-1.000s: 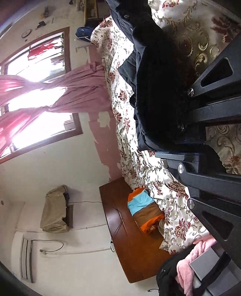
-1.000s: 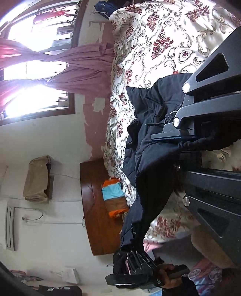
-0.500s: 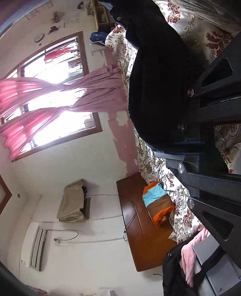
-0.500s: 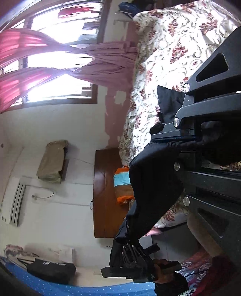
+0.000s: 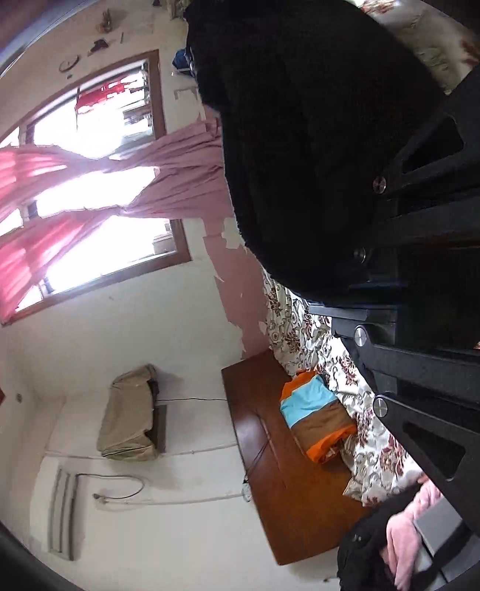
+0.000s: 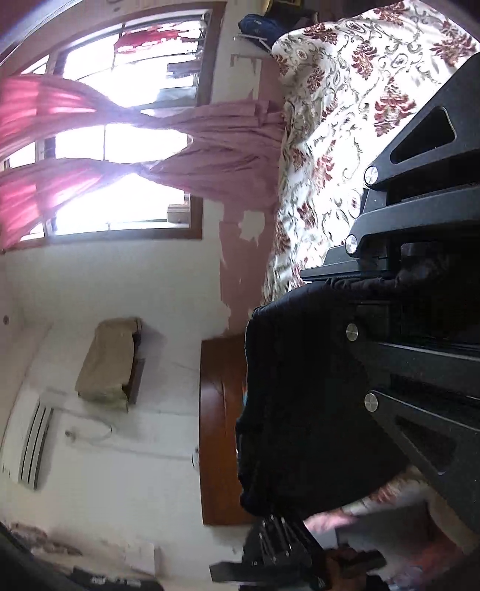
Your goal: Fold large clothes
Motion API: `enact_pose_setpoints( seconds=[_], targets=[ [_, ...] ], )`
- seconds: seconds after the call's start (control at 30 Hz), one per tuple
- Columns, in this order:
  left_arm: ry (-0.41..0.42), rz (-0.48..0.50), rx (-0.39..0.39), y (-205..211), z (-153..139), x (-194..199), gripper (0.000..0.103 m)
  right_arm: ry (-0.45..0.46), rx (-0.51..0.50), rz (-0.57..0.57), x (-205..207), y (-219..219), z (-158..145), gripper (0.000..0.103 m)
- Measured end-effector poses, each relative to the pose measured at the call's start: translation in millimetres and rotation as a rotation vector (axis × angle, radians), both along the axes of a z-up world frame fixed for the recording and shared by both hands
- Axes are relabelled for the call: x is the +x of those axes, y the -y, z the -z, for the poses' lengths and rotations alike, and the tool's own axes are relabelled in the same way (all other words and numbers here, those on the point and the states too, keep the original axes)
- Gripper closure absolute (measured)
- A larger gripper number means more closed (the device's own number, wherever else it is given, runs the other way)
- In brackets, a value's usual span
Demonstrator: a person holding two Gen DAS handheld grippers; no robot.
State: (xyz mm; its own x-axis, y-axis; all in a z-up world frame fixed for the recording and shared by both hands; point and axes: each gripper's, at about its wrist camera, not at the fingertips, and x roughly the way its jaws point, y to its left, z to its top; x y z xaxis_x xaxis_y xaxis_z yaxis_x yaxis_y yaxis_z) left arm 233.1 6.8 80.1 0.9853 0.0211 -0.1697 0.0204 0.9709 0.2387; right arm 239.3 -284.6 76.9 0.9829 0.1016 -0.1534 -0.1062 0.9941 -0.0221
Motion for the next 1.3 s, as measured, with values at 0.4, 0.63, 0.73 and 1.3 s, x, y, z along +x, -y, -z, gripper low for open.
enact_pose_setpoints(
  seconds=[0.4, 0.63, 0.73, 1.3],
  targets=[
    [-0.145, -0.074, 0.013, 31, 36, 168, 0.097, -0.082, 0.003, 0.116, 158, 3, 38, 0.096],
    [-0.271, -0.108, -0.042, 43, 71, 236, 0.097, -0.192, 0.022, 0.138, 220, 12, 71, 0.096],
    [-0.298, -0.122, -0.020, 48, 86, 252, 0.097, -0.245, 0.062, 0.128, 241, 19, 84, 0.095],
    [-0.309, -0.050, -0.202, 33, 80, 246, 0.019, -0.374, 0.250, -0.028, 277, 59, 128, 0.064]
  ],
)
